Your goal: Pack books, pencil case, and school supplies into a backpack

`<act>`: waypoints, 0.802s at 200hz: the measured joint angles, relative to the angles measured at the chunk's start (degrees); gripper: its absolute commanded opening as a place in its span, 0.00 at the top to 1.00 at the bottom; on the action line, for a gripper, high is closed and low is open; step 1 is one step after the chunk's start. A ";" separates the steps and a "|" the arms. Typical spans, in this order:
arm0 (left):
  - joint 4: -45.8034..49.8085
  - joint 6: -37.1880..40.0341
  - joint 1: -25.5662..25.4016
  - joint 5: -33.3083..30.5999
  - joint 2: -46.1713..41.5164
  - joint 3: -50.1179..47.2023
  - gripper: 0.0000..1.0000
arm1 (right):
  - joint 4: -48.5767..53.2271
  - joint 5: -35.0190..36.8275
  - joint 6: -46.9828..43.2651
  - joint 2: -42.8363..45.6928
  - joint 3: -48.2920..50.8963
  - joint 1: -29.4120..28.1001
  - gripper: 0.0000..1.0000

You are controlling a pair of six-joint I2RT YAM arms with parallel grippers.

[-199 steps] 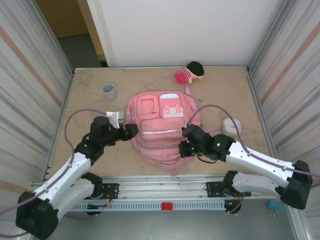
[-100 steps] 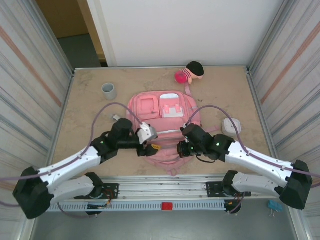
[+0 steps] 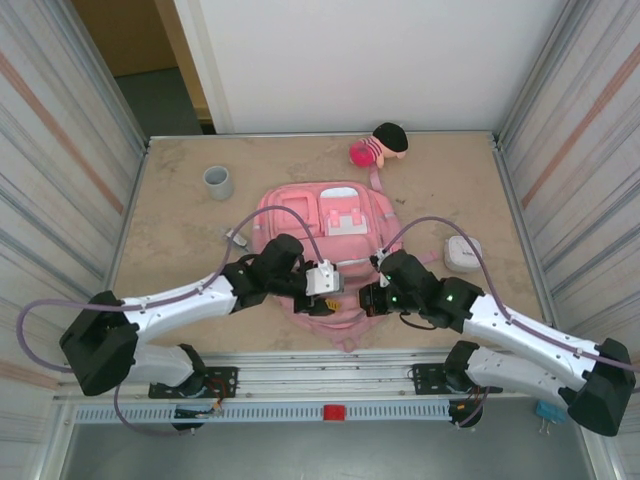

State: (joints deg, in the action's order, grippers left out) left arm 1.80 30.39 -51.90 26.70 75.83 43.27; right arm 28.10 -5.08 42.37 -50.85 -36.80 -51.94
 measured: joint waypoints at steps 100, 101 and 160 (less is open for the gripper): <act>-1.11 3.04 -5.46 -4.94 3.54 1.95 0.55 | -1.49 -2.93 0.00 2.99 2.60 2.49 1.00; -1.09 3.06 -5.46 -4.96 3.54 1.95 0.54 | -1.49 -2.93 0.00 3.02 2.60 2.49 1.00; -1.62 1.14 -5.95 -11.89 5.31 2.58 0.55 | -2.43 -3.78 0.00 3.23 3.30 2.86 1.00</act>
State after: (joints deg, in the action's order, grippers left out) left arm 0.19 31.53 -57.84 14.81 81.14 45.84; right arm 25.67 -8.86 42.37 -47.62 -33.50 -49.08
